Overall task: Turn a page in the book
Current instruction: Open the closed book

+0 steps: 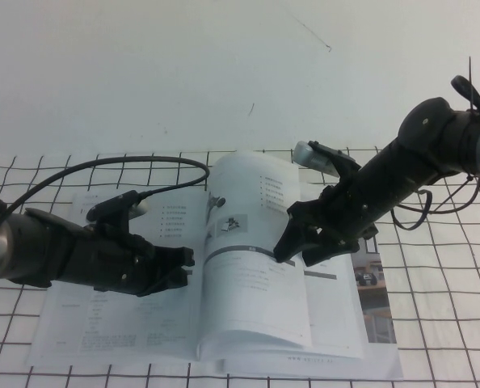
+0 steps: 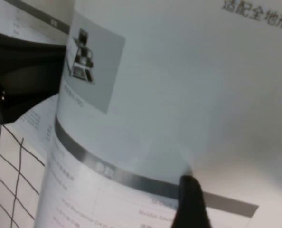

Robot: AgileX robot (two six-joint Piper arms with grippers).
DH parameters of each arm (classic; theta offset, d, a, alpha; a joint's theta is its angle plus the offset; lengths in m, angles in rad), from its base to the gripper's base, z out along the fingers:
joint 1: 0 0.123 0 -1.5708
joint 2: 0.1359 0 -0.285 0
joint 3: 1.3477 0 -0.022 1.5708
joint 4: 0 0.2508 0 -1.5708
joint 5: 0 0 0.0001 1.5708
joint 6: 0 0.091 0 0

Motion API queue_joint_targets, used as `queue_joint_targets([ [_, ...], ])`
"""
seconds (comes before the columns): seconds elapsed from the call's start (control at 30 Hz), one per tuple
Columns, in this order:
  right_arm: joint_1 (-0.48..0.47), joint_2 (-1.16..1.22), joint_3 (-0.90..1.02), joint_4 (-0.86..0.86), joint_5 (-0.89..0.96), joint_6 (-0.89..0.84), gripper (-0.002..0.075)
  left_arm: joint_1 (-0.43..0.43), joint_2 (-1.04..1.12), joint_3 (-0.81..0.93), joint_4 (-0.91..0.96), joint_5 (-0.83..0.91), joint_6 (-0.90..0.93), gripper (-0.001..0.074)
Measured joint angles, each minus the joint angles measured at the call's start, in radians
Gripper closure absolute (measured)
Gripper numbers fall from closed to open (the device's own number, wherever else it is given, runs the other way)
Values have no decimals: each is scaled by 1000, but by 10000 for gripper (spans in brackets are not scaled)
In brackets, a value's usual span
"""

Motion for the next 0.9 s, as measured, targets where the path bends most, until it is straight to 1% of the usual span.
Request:
queue_joint_targets([
  [0.33,0,-5,0,72,-21,-27,267,0,0,0,-14,0,0,738],
  [0.6,0,-5,0,217,-29,-123,267,0,2,0,-30,0,2,738],
  [0.9,4,-5,0,312,14,-197,267,0,2,0,-33,2,5,738],
])
